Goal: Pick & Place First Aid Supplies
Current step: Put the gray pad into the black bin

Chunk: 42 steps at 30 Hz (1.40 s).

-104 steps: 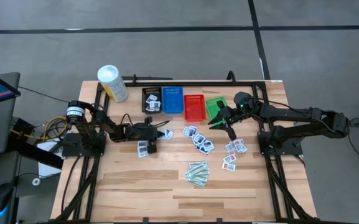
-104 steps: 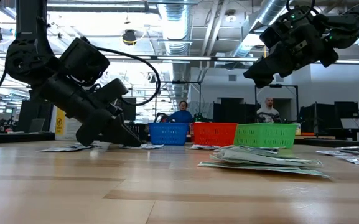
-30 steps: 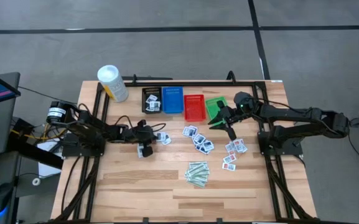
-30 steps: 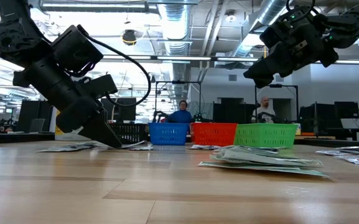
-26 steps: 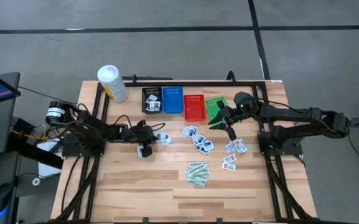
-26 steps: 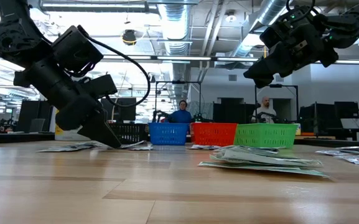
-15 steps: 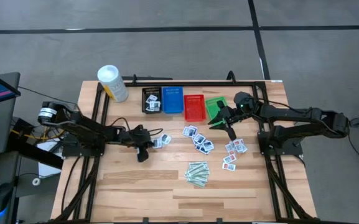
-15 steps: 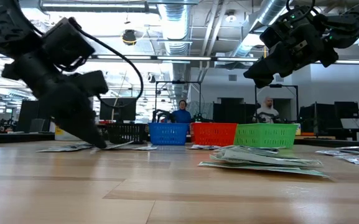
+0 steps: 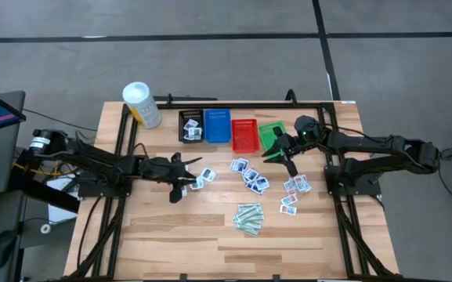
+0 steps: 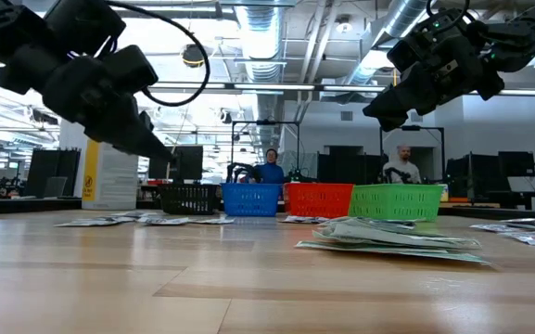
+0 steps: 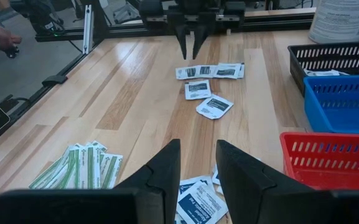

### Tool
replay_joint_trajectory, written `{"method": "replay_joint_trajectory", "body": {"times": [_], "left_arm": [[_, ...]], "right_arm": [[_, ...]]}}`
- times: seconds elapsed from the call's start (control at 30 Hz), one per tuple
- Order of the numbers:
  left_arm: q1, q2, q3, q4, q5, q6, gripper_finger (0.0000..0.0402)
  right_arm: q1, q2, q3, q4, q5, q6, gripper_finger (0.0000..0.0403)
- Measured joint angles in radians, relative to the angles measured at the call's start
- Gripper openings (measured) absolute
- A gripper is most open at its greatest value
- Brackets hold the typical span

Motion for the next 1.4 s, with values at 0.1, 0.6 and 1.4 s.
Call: {"method": "replay_joint_trajectory", "body": {"times": [0.1, 0.6, 1.4], "left_arm": [[0.000, 0.026, 0.000, -0.011, -0.005, 0.017, 0.0100], [-0.072, 0.195, 0.002, -0.037, -0.005, -0.007, 0.0152], [-0.071, 0.285, 0.006, -0.007, -0.061, 0.129, 0.0117]], "right_arm": [[0.000, 0.000, 0.000, 0.000, 0.000, 0.000, 0.0098], [0.000, 0.000, 0.000, 0.000, 0.000, 0.000, 0.0098], [0.000, 0.000, 0.000, 0.000, 0.000, -0.001, 0.0098]]}}
